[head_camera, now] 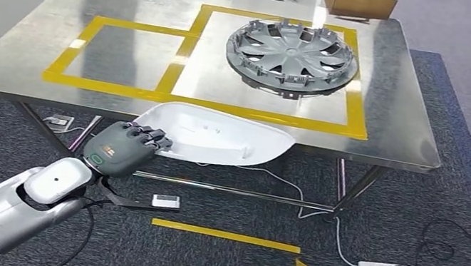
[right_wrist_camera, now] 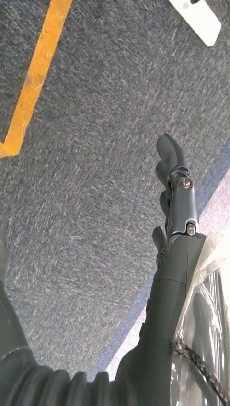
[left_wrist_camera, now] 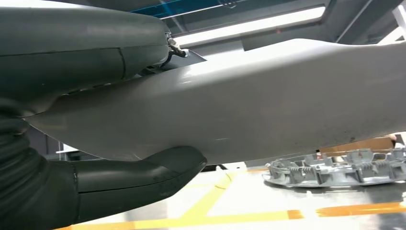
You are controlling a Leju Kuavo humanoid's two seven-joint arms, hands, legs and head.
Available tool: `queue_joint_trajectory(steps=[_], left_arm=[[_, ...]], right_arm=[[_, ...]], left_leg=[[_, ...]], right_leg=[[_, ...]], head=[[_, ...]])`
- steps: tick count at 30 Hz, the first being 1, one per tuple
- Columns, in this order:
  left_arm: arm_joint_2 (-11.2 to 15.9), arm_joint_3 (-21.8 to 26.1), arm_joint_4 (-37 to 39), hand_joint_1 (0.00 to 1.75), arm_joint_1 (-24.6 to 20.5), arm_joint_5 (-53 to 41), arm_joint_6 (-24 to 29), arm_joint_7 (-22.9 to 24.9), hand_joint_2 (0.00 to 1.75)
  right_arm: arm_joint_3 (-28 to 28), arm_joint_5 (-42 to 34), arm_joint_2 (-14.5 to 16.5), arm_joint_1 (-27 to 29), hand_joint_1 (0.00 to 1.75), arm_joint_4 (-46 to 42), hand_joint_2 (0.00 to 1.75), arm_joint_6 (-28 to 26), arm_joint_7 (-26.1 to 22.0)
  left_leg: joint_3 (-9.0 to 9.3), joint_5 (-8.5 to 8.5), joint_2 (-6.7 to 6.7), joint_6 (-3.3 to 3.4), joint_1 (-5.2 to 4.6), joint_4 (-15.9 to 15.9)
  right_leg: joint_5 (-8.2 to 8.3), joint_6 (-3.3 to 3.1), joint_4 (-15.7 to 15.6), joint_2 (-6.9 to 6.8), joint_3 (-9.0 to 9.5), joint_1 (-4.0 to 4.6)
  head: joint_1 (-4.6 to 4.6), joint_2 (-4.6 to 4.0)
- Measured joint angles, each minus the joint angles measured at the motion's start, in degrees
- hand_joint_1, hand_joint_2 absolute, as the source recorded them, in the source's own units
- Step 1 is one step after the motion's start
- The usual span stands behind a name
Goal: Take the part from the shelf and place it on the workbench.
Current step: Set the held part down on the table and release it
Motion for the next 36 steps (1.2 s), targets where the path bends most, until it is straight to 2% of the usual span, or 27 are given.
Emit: queue_joint_trajectory(steps=[1, 2, 3, 4, 5, 7, 9, 10, 12, 13, 14, 15, 16, 18, 19, 20, 22, 24, 25, 27, 29, 30, 31, 33, 34, 35, 36], left_arm=[[0.0, 0.0, 0.2, 1.75, 0.1, 0.0, 0.0, 0.0, 1.75], [0.0, 0.1, 0.3, 1.75, 0.1, 0.0, 0.0, 0.1, 1.75], [0.1, 0.2, 0.4, 1.75, 0.1, 0.0, 0.0, 0.1, 1.75], [0.1, 0.3, 0.5, 1.75, 0.0, 0.0, 0.0, 0.2, 1.75], [0.1, 0.4, 0.5, 1.75, 0.0, 0.0, 0.0, 0.2, 1.75], [0.1, 0.8, 0.7, 1.75, -0.1, -0.1, -0.1, 0.3, 1.75], [0.1, 1.1, 0.8, 1.75, 0.0, -0.1, -0.1, 0.4, 1.75], [0.1, 1.2, 0.8, 1.75, -0.1, -0.1, -0.1, 0.4, 1.75], [0.0, 1.2, 1.0, 1.75, -0.2, -0.1, -0.1, 0.5, 1.75], [0.0, 1.2, 1.1, 1.75, -0.2, -0.2, -0.1, 0.5, 1.75], [0.0, 1.2, 1.2, 1.75, -0.2, -0.2, -0.1, 0.5, 1.75], [0.0, 1.3, 1.4, 1.75, -0.1, -0.2, -0.1, 0.6, 1.75], [0.0, 1.3, 1.6, 1.75, 0.0, -0.2, -0.1, 0.8, 1.75], [0.0, 1.6, 2.2, 1.75, -0.1, -0.3, -0.2, 1.1, 1.75], [0.0, 1.8, 2.6, 1.75, -0.2, -0.5, -0.2, 1.4, 1.75], [0.0, 2.2, 3.0, 1.75, -0.4, -0.8, -0.1, 1.7, 1.75], [0.0, 2.9, 4.0, 1.75, -0.9, -1.4, -0.1, 2.6, 1.75], [-0.1, 3.6, 4.9, 1.75, -1.4, -1.9, -0.1, 3.3, 1.75], [-0.2, 4.0, 5.4, 1.75, -1.8, -2.1, -0.1, 3.6, 1.75], [-0.3, 4.7, 6.5, 1.75, -2.6, -2.3, -0.2, 4.0, 1.75], [-0.4, 5.3, 8.0, 1.75, -3.3, -2.7, -0.5, 4.4, 1.75], [-0.4, 5.6, 8.8, 1.75, -3.5, -2.8, -0.7, 4.5, 1.75], [-0.4, 5.8, 9.6, 1.75, -3.7, -2.9, -0.9, 4.6, 1.75], [-0.5, 6.4, 11.0, 1.75, -4.4, -3.0, -1.1, 4.7, 1.75], [-0.5, 6.7, 11.7, 1.75, -4.9, -2.9, -1.1, 4.7, 1.75], [-0.5, 7.0, 12.4, 1.75, -5.4, -2.8, -1.2, 4.8, 1.75], [-0.5, 7.3, 13.0, 1.75, -5.9, -2.7, -1.3, 4.9, 1.75]], right_arm=[[0.0, 0.1, 0.0, 0.0, 0.0, 0.0, 1.75, 0.0, 0.0], [0.0, 0.2, 0.0, 0.0, 0.0, 0.0, 1.75, 0.0, 0.0], [0.0, 0.2, 0.0, 0.0, 0.0, 0.0, 1.75, 0.0, 0.0], [0.0, 0.3, 0.0, -0.1, 0.0, 0.0, 1.75, 0.0, 0.0], [0.0, 0.3, 0.0, -0.1, 0.0, 0.0, 1.75, 0.0, -0.1], [0.0, 0.5, 0.0, -0.2, 0.0, 0.0, 1.75, 0.1, -0.1], [0.0, 0.6, 0.1, -0.3, 0.0, 0.0, 1.75, 0.1, -0.1], [0.0, 0.6, 0.1, -0.4, 0.0, 0.0, 1.75, 0.1, -0.1], [0.0, 0.7, 0.1, -0.6, 0.0, 0.0, 1.75, 0.1, -0.2], [0.0, 0.7, 0.1, -0.5, 0.0, 0.0, 1.75, 0.1, -0.1], [0.0, 0.7, 0.1, -0.5, 0.0, 0.0, 1.75, 0.1, -0.1], [0.0, 0.7, 0.1, -0.4, 0.0, 0.0, 1.75, 0.1, -0.1], [0.0, 0.7, 0.1, -0.3, 0.0, 0.0, 1.75, 0.1, -0.1], [0.0, 0.8, 0.1, -0.3, 0.0, 0.0, 1.75, 0.1, -0.1], [0.0, 0.8, 0.1, -0.3, 0.0, 0.0, 1.75, 0.1, -0.1], [0.0, 0.8, 0.1, -0.4, 0.0, 0.0, 1.75, 0.2, -0.1], [0.0, 0.9, 0.1, -0.6, 0.0, 0.0, 1.75, 0.2, -0.1], [0.0, 1.0, 0.1, -0.7, 0.0, 0.0, 1.75, 0.2, 0.0], [0.0, 1.0, 0.2, -0.8, 0.0, 0.0, 1.75, 0.2, 0.0], [0.0, 1.2, 0.3, -0.9, 0.0, 0.0, 1.75, 0.3, -0.1], [0.0, 1.4, 0.3, -1.0, 0.0, 0.0, 1.75, 0.4, -0.1], [0.0, 1.5, 0.3, -1.0, 0.0, 0.0, 1.75, 0.5, -0.1], [0.0, 1.7, 0.3, -1.0, 0.0, 0.0, 1.75, 0.7, -0.1], [0.0, 1.8, 0.4, -1.0, 0.0, 0.0, 1.75, 0.8, -0.1], [0.0, 1.8, 0.5, -1.1, 0.0, 0.0, 1.75, 0.8, -0.1], [0.0, 1.8, 0.5, -1.3, 0.0, 0.0, 1.75, 0.9, -0.1], [0.0, 1.8, 0.6, -1.4, 0.0, 0.0, 1.75, 0.9, -0.1]], left_leg=[[0.08, 2.35, 0.02, 0.05, 0.08, -1.8], [1.05, 5.44, 0.04, 0.2, 0.13, -5.4], [2.27, 7.73, 0.07, 0.42, 0.06, -8.9], [3.46, 9.21, 0.1, 0.71, -0.1, -12.0], [4.27, 9.45, 0.14, 1.03, -0.28, -14.0], [4.84, 8.43, 0.09, 1.6, -0.57, -15.4], [5.69, 8.07, -0.01, 2.05, -0.29, -16.3], [6.31, 7.97, -0.02, 2.32, -0.16, -16.8], [7.28, 7.58, 0.02, 2.91, -0.18, -17.2], [7.55, 7.28, 0.0, 3.14, -0.29, -17.2], [7.86, 6.95, -0.06, 3.29, -0.42, -17.2], [8.26, 6.56, -0.14, 3.35, -0.54, -17.2], [8.82, 6.1, -0.22, 3.34, -0.66, -17.2], [10.14, 5.03, -0.28, 3.17, -0.83, -17.2], [10.63, 4.49, -0.31, 2.96, -0.96, -17.1], [10.86, 4.09, -0.33, 2.72, -1.04, -17.1], [10.92, 3.67, -0.34, 2.2, -1.11, -17.1], [11.03, 3.13, -0.26, 1.65, -1.02, -17.0], [10.59, 2.45, -0.22, 1.29, -0.95, -15.8], [7.59, 0.15, -0.16, 0.54, -0.63, -9.9], [2.85, -1.61, -0.14, -0.01, -0.12, -2.5], [1.25, -1.02, -0.12, -0.22, 0.12, -0.8], [0.66, 0.83, -0.1, -0.38, 0.32, -1.3], [2.1, 6.65, 0.03, -0.52, 0.57, -7.7], [3.13, 8.68, 0.1, -0.48, 0.48, -10.9], [4.07, 9.45, 0.17, -0.25, 0.36, -13.6], [4.52, 9.29, 0.19, 0.07, 0.19, -15.0]], right_leg=[[-0.43, 0.1, 0.0, 0.03, 0.64, 0.0], [-0.89, 0.25, 0.0, 0.07, 1.34, -0.01], [-1.33, 0.46, -0.1, 0.09, 1.83, 0.02], [-1.73, 0.78, -0.2, 0.13, 2.27, 0.07], [-1.99, 1.14, -0.2, 0.11, 2.42, 0.11], [-2.22, 1.95, -0.6, -0.05, 2.58, 0.13], [-2.71, 2.62, -0.5, -0.24, 2.56, 0.07], [-3.36, 2.82, 0.8, -0.26, 1.97, 0.1], [-5.48, 3.0, 7.3, -0.26, -1.71, 0.15], [-6.5, 3.04, 11.4, -0.24, -4.49, 0.17], [-6.77, 3.06, 14.6, -0.24, -6.99, 0.19], [-5.96, 3.03, 15.8, -0.24, -8.64, 0.2], [-3.88, 2.9, 14.7, -0.24, -9.14, 0.22], [1.6, 2.38, 7.7, -0.23, -7.22, 0.37], [3.25, 2.08, 4.2, -0.22, -5.68, 0.5], [3.73, 1.78, 1.9, -0.21, -4.5, 0.62], [2.87, 1.29, 0.5, -0.12, -3.41, 0.82], [2.48, 0.78, -0.1, -0.01, -2.88, 0.58], [2.33, 0.48, -0.4, 0.0, -2.45, 0.41], [1.89, 0.09, -0.8, -0.02, -1.52, 0.18], [1.17, 0.01, -0.8, -0.02, -0.69, 0.09], [0.73, 0.09, -0.8, 0.03, -0.14, 0.01], [0.25, 0.24, -0.8, 0.1, 0.52, -0.09], [-0.79, 0.72, -0.8, 0.23, 1.84, -0.32], [-1.27, 1.07, -0.8, 0.28, 2.39, -0.31], [-1.6, 1.48, -0.9, 0.33, 2.6, -0.29], [-1.75, 1.92, -1.0, 0.32, 2.68, -0.26]], head=[[-0.01, 0.0], [0.01, 0.0], [0.05, 0.0], [0.07, -0.01], [0.12, -0.01], [0.15, -0.01], [0.23, 0.0], [0.32, 0.0], [0.49, -0.01], [0.5, 0.0], [0.51, 0.0], [0.5, 0.0], [0.51, 0.0], [0.49, 0.0], [0.5, 0.0], [0.5, 0.0], [0.41, 0.0], [0.27, 0.0], [0.19, 0.0], [0.04, 0.0], [0.01, 0.0], [0.0, 0.0], [0.01, 0.0], [0.0, 0.0], [0.03, -0.01], [-0.01, -0.01], [0.01, -0.01]])
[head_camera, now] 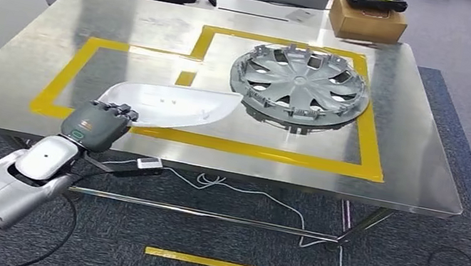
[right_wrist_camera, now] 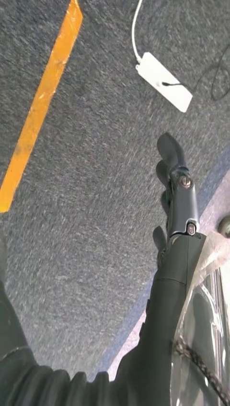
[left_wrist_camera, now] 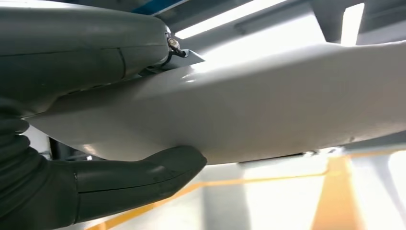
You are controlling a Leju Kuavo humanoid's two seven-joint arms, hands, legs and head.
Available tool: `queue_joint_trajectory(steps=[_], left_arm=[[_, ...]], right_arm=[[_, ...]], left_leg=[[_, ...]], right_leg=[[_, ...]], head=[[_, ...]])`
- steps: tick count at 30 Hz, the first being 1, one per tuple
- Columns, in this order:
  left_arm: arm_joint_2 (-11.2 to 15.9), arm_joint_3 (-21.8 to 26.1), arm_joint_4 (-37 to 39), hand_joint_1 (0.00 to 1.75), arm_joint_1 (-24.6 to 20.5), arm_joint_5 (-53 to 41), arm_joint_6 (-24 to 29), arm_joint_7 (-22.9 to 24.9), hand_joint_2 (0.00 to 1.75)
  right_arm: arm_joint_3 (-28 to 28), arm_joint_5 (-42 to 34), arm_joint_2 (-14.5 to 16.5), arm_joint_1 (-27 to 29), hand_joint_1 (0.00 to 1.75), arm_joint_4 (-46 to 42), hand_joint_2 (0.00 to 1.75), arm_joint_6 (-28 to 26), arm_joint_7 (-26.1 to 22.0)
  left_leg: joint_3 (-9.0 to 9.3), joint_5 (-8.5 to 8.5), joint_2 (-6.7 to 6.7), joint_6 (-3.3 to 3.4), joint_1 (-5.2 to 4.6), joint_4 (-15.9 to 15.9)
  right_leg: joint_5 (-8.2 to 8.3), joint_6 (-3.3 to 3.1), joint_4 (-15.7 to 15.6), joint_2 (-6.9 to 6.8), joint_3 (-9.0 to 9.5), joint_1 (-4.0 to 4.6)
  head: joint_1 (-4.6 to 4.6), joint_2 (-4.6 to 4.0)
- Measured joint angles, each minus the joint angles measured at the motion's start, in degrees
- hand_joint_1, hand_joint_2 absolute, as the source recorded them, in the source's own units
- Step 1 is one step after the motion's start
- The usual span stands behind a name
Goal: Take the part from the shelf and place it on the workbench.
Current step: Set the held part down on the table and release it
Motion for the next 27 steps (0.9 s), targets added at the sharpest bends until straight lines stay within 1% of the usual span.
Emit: queue_joint_trajectory(steps=[1, 2, 3, 4, 5, 6, 8, 9, 10, 11, 12, 13, 14, 15, 16, 18, 19, 20, 21, 22, 23, 24, 25, 26, 27], left_arm=[[0.0, 0.3, 0.6, 1.75, -0.3, 0.1, -0.1, 0.1, 1.75], [0.0, 0.6, 1.0, 1.75, -0.5, 0.1, -0.1, 0.1, 1.75], [0.0, 0.9, 1.4, 1.75, -0.6, 0.2, -0.1, 0.1, 1.75], [0.0, 1.1, 1.7, 1.75, -0.8, 0.2, -0.1, 0.1, 1.75], [0.0, 1.3, 2.1, 1.75, -1.0, 0.2, -0.1, 0.1, 1.75], [-0.1, 1.3, 2.4, 1.75, -1.2, 0.2, -0.1, 0.1, 1.75], [-0.1, 1.5, 3.3, 1.75, -1.5, 0.1, -0.1, 0.2, 1.75], [-0.1, 1.6, 3.9, 1.75, -1.6, 0.1, -0.1, 0.2, 1.75], [-0.1, 1.7, 4.4, 1.75, -1.6, 0.1, -0.1, 0.3, 1.75], [-0.1, 1.9, 4.8, 1.75, -1.7, 0.2, -0.1, 0.3, 1.75], [-0.1, 2.2, 5.2, 1.75, -1.8, 0.2, -0.1, 0.3, 1.75], [-0.1, 2.4, 5.7, 1.75, -2.1, 0.2, -0.1, 0.3, 1.75], [-0.2, 2.5, 6.1, 1.75, -2.4, 0.3, -0.1, 0.4, 1.75], [-0.2, 2.6, 6.5, 1.75, -2.7, 0.3, -0.2, 0.4, 1.75], [-0.2, 2.7, 6.9, 1.75, -2.9, 0.3, -0.2, 0.4, 1.75], [-0.2, 2.9, 7.5, 1.75, -3.1, 0.3, -0.3, 0.6, 1.75], [-0.1, 3.1, 7.8, 1.75, -3.2, 0.3, -0.3, 0.6, 1.75], [-0.1, 3.2, 8.0, 1.75, -3.4, 0.3, -0.3, 0.7, 1.75], [-0.1, 3.5, 8.3, 1.75, -3.6, 0.3, -0.3, 0.8, 1.75], [0.0, 3.6, 8.6, 1.75, -3.8, 0.4, -0.3, 1.0, 1.75], [0.0, 3.8, 9.0, 1.75, -3.9, 0.4, -0.3, 1.1, 1.75], [-0.1, 3.9, 9.3, 1.75, -3.9, 0.5, -0.3, 1.2, 1.75], [-0.1, 3.9, 9.6, 1.75, -3.9, 0.5, -0.3, 1.2, 1.75], [-0.1, 3.9, 9.8, 1.75, -3.9, 0.5, -0.3, 1.3, 1.75], [-0.1, 3.9, 10.0, 1.75, -3.9, 0.5, -0.3, 1.3, 1.75]], right_arm=[[0.0, 0.0, 0.0, -0.1, 0.0, 0.0, 1.75, 0.0, 0.0], [0.0, 0.0, 0.0, -0.2, 0.0, 0.0, 1.75, 0.0, 0.0], [0.0, 0.0, 0.1, -0.2, 0.0, 0.0, 1.75, 0.0, 0.0], [0.0, 0.0, 0.1, -0.3, 0.0, 0.0, 1.75, 0.0, 0.0], [0.1, 0.0, 0.2, -0.5, 0.0, 0.0, 1.75, 0.0, 0.0], [0.1, 0.0, 0.2, -0.6, 0.0, 0.0, 1.75, 0.0, 0.0], [0.1, 0.0, 0.2, -0.5, 0.0, 0.0, 1.75, 0.1, 0.1], [0.1, 0.0, 0.2, -0.4, 0.0, 0.0, 1.75, 0.1, 0.1], [0.1, 0.0, 0.2, -0.3, 0.0, 0.0, 1.75, 0.1, 0.1], [0.1, 0.0, 0.2, -0.3, 0.0, 0.0, 1.75, 0.1, 0.1], [0.1, 0.0, 0.2, -0.3, 0.0, 0.0, 1.75, 0.1, 0.1], [0.1, 0.0, 0.2, -0.3, 0.0, 0.0, 1.75, 0.1, 0.1], [0.1, 0.0, 0.2, -0.4, 0.0, 0.0, 1.75, 0.1, 0.1], [0.1, 0.0, 0.2, -0.4, 0.0, 0.0, 1.75, 0.1, 0.0], [0.1, 0.0, 0.2, -0.4, 0.0, 0.0, 1.75, 0.1, 0.0], [0.1, 0.1, 0.3, -0.4, 0.0, 0.0, 1.75, 0.1, -0.1], [0.1, 0.1, 0.4, -0.4, 0.0, 0.0, 1.75, 0.1, -0.1], [0.1, 0.1, 0.5, -0.5, 0.0, 0.0, 1.75, 0.1, -0.1], [0.1, 0.1, 0.6, -0.5, 0.0, 0.0, 1.75, 0.1, -0.1], [0.1, 0.1, 0.6, -0.5, 0.0, 0.0, 1.75, 0.1, -0.1], [0.1, 0.1, 0.6, -0.5, 0.0, 0.0, 1.75, 0.1, -0.1], [0.1, 0.1, 0.6, -0.5, 0.0, 0.0, 1.75, 0.1, -0.1], [0.1, 0.1, 0.7, -0.4, 0.0, 0.0, 1.75, 0.1, -0.1], [0.1, 0.1, 0.7, -0.4, 0.0, 0.0, 1.75, 0.1, -0.1], [0.1, 0.1, 0.7, -0.4, 0.0, 0.0, 1.75, 0.1, -0.1]], left_leg=[[0.24, -0.64, -0.03, 0.42, -0.18, -0.6], [0.64, -1.07, -0.09, 0.92, -0.16, -1.2], [1.01, -1.19, -0.14, 1.31, -0.1, -1.4], [1.58, -1.33, -0.17, 1.71, -0.03, -1.7], [2.14, -1.49, -0.2, 2.09, 0.01, -1.9], [2.54, -1.73, -0.2, 2.43, -0.03, -2.0], [3.11, -2.36, -0.25, 2.9, -0.3, -2.0], [3.5, -2.74, -0.31, 3.0, -0.44, -2.0], [3.99, -3.15, -0.36, 3.03, -0.59, -2.0], [4.63, -3.63, -0.41, 3.02, -0.74, -2.0], [5.34, -4.16, -0.43, 2.97, -0.86, -2.0], [5.98, -4.68, -0.43, 2.86, -0.99, -2.0], [6.38, -5.11, -0.45, 2.67, -1.05, -2.0], [6.58, -5.45, -0.45, 2.41, -1.08, -2.0], [6.7, -5.59, -0.47, 2.1, -1.09, -2.0], [6.92, -5.69, -0.46, 1.54, -1.08, -1.8], [6.59, -5.63, -0.43, 1.25, -1.06, -0.6], [5.58, -5.87, -0.38, 0.93, -0.99, 1.5], [3.85, -6.55, -0.34, 0.57, -0.84, 4.6], [1.71, -7.79, -0.32, 0.2, -0.66, 8.2], [-0.49, -9.41, -0.31, -0.13, -0.43, 11.4], [-2.23, -10.59, -0.3, -0.4, -0.21, 13.4], [-3.23, -10.68, -0.29, -0.62, 0.0, 13.8], [-3.33, -9.33, -0.27, -0.76, 0.18, 12.2], [-2.62, -6.62, -0.24, -0.86, 0.34, 9.1]], right_leg=[[0.05, 0.49, -0.1, -0.04, 0.13, 0.05], [0.1, 0.94, -0.1, -0.12, 0.19, 0.01], [0.03, 1.3, 0.1, -0.24, 0.18, -0.03], [-0.25, 1.5, 1.1, -0.32, -0.26, -0.06], [-0.9, 1.55, 3.4, -0.38, -1.5, -0.05], [-1.89, 1.52, 6.9, -0.41, -3.61, -0.02], [-4.09, 1.43, 14.5, -0.41, -8.89, 0.18], [-4.36, 1.39, 16.4, -0.41, -10.89, 0.29], [-3.51, 1.28, 16.4, -0.41, -11.92, 0.4], [-1.35, 1.02, 14.0, -0.41, -11.81, 0.54], [1.59, 0.62, 10.3, -0.41, -10.9, 0.71], [3.8, 0.13, 6.7, -0.44, -9.86, 0.95], [5.02, -0.32, 3.6, -0.48, -8.86, 1.2], [5.59, -0.72, 1.9, -0.5, -8.16, 1.4], [5.23, -1.05, 1.4, -0.54, -7.8, 1.53], [5.41, -1.55, 0.8, -0.49, -6.8, 1.42], [5.28, -1.76, 0.5, -0.47, -6.29, 1.27], [5.17, -1.94, 0.3, -0.45, -5.73, 1.1], [4.96, -2.09, 0.1, -0.44, -5.23, 0.98], [4.67, -2.24, 0.1, -0.44, -4.81, 0.93], [4.32, -2.33, 0.1, -0.43, -4.41, 0.91], [3.95, -2.34, 0.1, -0.42, -4.0, 0.89], [3.58, -2.31, 0.1, -0.4, -3.52, 0.85], [3.21, -2.23, 0.1, -0.37, -3.01, 0.81], [2.85, -2.09, 0.1, -0.33, -2.45, 0.75]], head=[[-0.03, 0.0], [-0.06, 0.01], [0.0, 0.01], [0.02, 0.01], [0.12, 0.01], [0.19, 0.01], [0.26, 0.01], [0.25, 0.01], [0.26, 0.01], [0.25, 0.01], [0.24, 0.01], [0.22, 0.01], [0.22, 0.01], [0.2, 0.01], [0.15, 0.01], [0.06, 0.01], [-0.04, 0.01], [-0.14, 0.01], [-0.22, 0.01], [-0.31, 0.01], [-0.32, 0.01], [-0.32, 0.01], [-0.32, 0.01], [-0.32, 0.01], [-0.32, 0.01]])
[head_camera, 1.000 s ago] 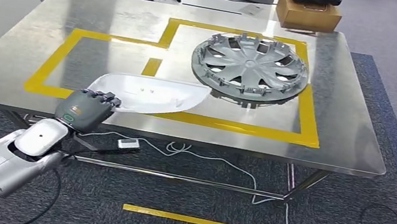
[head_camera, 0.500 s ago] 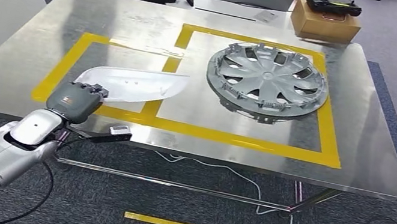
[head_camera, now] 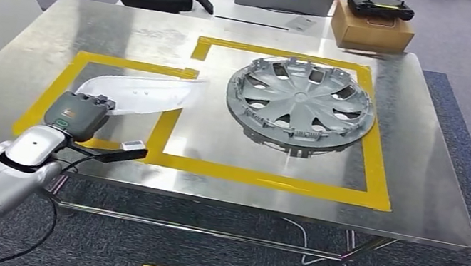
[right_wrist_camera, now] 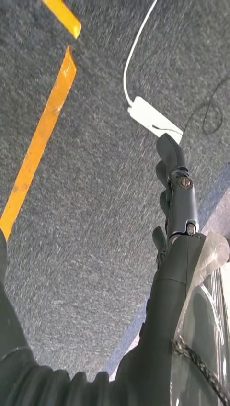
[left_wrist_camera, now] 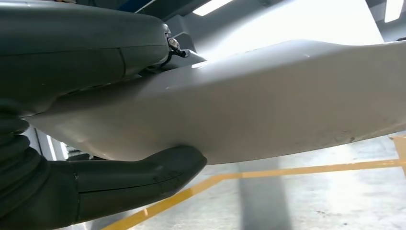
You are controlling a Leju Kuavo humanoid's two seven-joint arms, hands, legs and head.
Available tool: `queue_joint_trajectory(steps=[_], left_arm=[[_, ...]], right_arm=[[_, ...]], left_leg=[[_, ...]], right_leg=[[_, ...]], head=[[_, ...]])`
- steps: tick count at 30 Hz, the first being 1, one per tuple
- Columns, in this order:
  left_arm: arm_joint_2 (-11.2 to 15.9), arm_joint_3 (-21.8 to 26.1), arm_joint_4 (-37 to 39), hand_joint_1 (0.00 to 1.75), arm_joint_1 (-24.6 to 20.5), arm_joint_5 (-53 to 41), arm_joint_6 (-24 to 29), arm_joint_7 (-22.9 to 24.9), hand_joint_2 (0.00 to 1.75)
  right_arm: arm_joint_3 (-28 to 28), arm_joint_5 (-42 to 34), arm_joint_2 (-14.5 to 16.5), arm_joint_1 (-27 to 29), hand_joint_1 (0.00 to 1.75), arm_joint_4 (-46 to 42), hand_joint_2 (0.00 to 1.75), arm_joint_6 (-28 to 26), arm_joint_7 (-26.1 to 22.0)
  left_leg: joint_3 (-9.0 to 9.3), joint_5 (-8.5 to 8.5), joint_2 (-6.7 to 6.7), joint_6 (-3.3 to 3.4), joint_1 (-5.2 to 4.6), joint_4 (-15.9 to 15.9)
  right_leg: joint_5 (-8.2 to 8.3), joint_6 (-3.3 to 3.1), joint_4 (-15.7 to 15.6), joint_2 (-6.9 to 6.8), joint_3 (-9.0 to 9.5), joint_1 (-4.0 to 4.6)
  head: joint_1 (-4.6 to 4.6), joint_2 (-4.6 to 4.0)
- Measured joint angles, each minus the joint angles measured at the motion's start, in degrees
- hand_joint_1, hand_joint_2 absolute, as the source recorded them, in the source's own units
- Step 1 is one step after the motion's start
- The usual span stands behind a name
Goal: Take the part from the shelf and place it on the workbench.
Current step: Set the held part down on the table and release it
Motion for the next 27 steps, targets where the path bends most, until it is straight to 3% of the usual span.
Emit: queue_joint_trajectory(steps=[1, 2, 4, 5, 9, 12, 17, 27], left_arm=[[0.0, 0.0, 0.2, 1.75, -0.1, -0.1, 0.0, 0.1, 1.75], [0.0, 0.1, 0.5, 1.75, -0.2, -0.3, 0.1, 0.2, 1.75], [0.0, 0.2, 1.0, 1.75, -0.5, -1.3, 0.2, 1.0, 1.75], [-0.1, 0.3, 1.3, 1.75, -0.5, -1.8, 0.2, 1.4, 1.75], [-0.2, 1.1, 2.5, 1.75, -1.0, -2.8, -0.1, 2.4, 1.75], [-0.3, 1.5, 3.7, 1.75, -1.3, -2.8, 0.0, 2.6, 1.75], [-0.3, 2.0, 5.1, 1.75, -1.5, -2.8, 0.1, 2.6, 1.75], [-0.3, 2.8, 7.2, 1.75, -1.8, -2.8, -0.6, 2.8, 1.75]], right_arm=[[0.0, 0.0, 0.0, 0.0, 0.0, 0.0, 1.75, 0.0, 0.0], [0.0, 0.0, 0.0, -0.1, 0.0, 0.0, 1.75, 0.0, 0.0], [0.0, 0.0, 0.1, -0.1, 0.0, 0.0, 1.75, 0.0, 0.0], [0.0, 0.0, 0.0, -0.1, 0.0, 0.0, 1.75, 0.1, 0.1], [0.0, 0.0, 0.1, -0.2, 0.0, 0.0, 1.75, 0.1, 0.1], [0.0, 0.0, 0.2, -0.2, 0.0, 0.0, 1.75, 0.1, 0.1], [0.1, 0.0, 0.2, -0.1, 0.0, 0.0, 1.75, 0.1, 0.1], [0.0, 0.0, 0.2, -0.1, 0.0, 0.0, 1.75, 0.1, 0.1]], left_leg=[[1.02, 3.01, 0.06, -0.04, 0.1, -3.8], [1.91, 4.65, 0.16, 0.06, 0.05, -7.0], [2.75, 6.05, 0.28, 0.64, -0.18, -10.1], [2.8, 5.9, 0.28, 0.87, -0.25, -10.3], [2.79, 6.75, 0.13, 1.02, -0.29, -10.5], [2.79, 6.58, 0.12, 1.33, -0.41, -10.5], [2.79, 6.44, 0.13, 1.6, -0.51, -10.4], [2.85, 6.5, 0.13, 1.63, -0.42, -10.5]], right_leg=[[-0.37, 0.23, 0.0, 0.03, 0.51, -0.04], [-0.66, 0.52, 0.1, 0.11, 0.81, -0.04], [-1.13, 1.24, 0.2, 0.17, 0.87, 0.04], [-1.38, 1.28, 0.2, 0.18, 0.75, 0.11], [-1.42, -0.24, 0.0, 0.07, 1.0, 0.17], [-1.36, 0.0, -0.5, 0.03, 1.26, 0.11], [-1.29, 1.98, -1.0, 0.03, 1.47, -0.08], [-1.29, 2.13, -0.9, 0.03, 1.39, 0.07]], head=[[0.02, 0.0], [-0.02, 0.0], [-0.02, 0.0], [-0.02, 0.0], [0.1, 0.0], [0.11, 0.0], [0.08, 0.0], [0.06, 0.0]])
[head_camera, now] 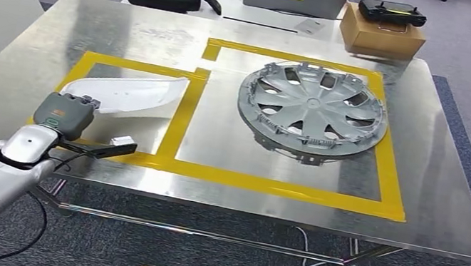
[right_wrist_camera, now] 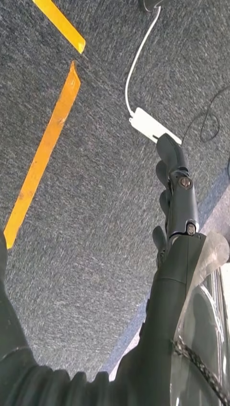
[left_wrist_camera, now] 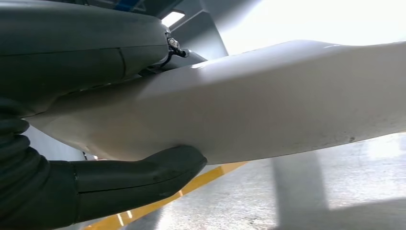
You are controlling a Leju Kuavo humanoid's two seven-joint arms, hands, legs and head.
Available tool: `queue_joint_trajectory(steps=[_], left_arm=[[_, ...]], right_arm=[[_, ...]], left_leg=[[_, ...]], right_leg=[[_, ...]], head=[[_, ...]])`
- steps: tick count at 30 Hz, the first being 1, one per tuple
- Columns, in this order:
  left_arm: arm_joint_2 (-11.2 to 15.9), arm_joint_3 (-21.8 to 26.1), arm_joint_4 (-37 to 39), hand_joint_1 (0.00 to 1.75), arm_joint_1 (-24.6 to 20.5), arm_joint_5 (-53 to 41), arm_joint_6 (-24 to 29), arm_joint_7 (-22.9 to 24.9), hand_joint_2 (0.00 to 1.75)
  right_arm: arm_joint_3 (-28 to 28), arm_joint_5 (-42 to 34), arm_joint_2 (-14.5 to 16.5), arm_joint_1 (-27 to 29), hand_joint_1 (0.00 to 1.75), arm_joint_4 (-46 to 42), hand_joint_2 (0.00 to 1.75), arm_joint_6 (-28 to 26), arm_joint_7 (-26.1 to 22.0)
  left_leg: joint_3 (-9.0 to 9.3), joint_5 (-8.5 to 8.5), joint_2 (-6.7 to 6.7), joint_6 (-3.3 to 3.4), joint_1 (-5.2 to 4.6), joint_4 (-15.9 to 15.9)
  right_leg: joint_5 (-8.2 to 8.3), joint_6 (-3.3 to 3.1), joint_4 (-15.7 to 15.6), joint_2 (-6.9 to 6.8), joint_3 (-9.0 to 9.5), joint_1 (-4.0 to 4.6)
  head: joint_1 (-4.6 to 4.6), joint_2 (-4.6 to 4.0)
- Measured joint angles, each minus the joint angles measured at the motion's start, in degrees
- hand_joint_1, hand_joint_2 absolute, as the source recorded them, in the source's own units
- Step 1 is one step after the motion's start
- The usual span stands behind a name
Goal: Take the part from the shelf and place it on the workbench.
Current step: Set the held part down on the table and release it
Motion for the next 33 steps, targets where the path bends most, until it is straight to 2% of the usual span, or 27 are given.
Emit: queue_joint_trajectory(steps=[9, 20, 29, 32, 33], left_arm=[[0.0, 0.5, 2.3, 1.75, -1.9, -0.2, -0.7, 0.6, 1.75], [0.2, 0.9, 4.2, 1.75, -2.2, -0.1, 1.4, 0.7, 1.75], [0.3, 0.9, 4.9, 1.75, -2.2, 0.6, 0.3, 0.0, 1.75], [0.3, 0.9, 5.0, 0.44, -2.2, 1.5, 0.0, -0.5, 1.75], [0.3, 1.1, 5.0, 0.0, -2.2, 2.1, -0.4, -0.8, 1.31]], right_arm=[[0.0, 0.0, 0.0, -0.1, 0.0, 0.0, 1.75, 0.0, -0.2], [0.0, 0.0, 0.0, -0.1, 0.0, 0.0, 1.75, 0.0, -0.5], [0.0, -0.1, 0.0, -0.1, 0.0, 0.0, 1.75, 0.0, -1.0], [0.0, -0.2, 0.0, -0.1, 0.0, 0.0, 0.44, 0.2, -1.2], [0.0, -0.3, 0.0, -0.1, 0.0, 0.0, 0.0, 0.3, -1.3]], left_leg=[[0.0, 0.01, 0.0, -0.02, 0.07, -0.1], [0.0, 0.01, 0.0, -0.03, 0.07, -0.1], [0.0, 0.01, 0.01, -0.03, 0.08, -0.1], [0.0, 0.01, 0.01, -0.02, 0.08, -0.1], [0.0, 0.01, 0.01, -0.02, 0.08, -0.1]], right_leg=[[-0.05, -0.07, 0.1, 0.01, -0.05, 0.08], [-0.06, -0.08, 0.1, 0.01, -0.06, 0.08], [-0.06, -0.08, 0.1, 0.01, -0.06, 0.08], [-0.07, -0.08, 0.1, 0.01, -0.06, 0.08], [-0.07, -0.08, 0.1, 0.0, -0.06, 0.07]], head=[[0.0, 0.0], [0.01, 0.0], [0.0, 0.0], [0.01, 0.0], [0.02, 0.0]])
